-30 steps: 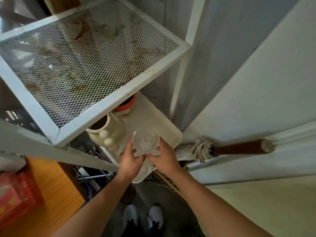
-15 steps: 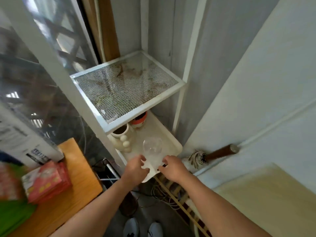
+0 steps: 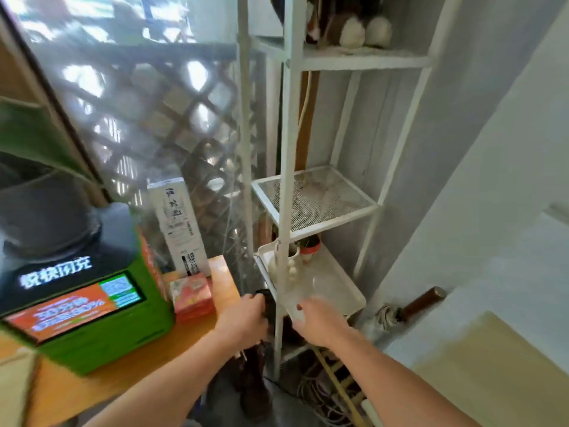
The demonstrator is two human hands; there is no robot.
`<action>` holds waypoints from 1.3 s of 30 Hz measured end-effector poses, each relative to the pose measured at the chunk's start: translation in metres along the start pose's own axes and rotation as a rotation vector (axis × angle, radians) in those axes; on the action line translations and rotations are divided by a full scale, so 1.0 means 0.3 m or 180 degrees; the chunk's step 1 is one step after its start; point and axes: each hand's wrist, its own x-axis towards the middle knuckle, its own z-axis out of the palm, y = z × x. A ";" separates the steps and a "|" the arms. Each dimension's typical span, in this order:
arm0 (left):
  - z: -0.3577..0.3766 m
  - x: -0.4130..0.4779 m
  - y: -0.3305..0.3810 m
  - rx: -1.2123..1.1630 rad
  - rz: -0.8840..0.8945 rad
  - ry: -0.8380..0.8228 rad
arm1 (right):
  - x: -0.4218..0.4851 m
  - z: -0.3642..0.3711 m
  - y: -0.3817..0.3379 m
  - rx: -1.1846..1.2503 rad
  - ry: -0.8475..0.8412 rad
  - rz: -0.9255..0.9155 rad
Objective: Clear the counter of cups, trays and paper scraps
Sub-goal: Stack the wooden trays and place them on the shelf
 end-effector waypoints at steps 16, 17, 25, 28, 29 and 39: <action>-0.194 -0.973 -0.738 0.0067 -0.1394 0.0900 | -0.366 0.349 -1.045 -0.0649 -0.0137 -0.1494; -0.201 -1.032 -0.770 0.0042 -0.1483 0.0930 | -0.385 0.371 -1.097 -0.0655 -0.0156 -0.1550; -0.224 -1.416 -0.980 -0.0179 -0.2133 0.1095 | -0.511 0.543 -1.424 -0.0713 -0.0356 -0.2100; -0.210 -1.486 -1.024 -0.0236 -0.2302 0.1076 | -0.527 0.595 -1.500 -0.0770 -0.0432 -0.2229; -0.205 -1.498 -1.037 -0.0244 -0.2348 0.1065 | -0.524 0.607 -1.522 -0.0796 -0.0463 -0.2261; -0.211 -1.447 -1.256 -0.0383 -0.2495 0.0820 | -0.349 0.724 -1.717 -0.1018 -0.0710 -0.2228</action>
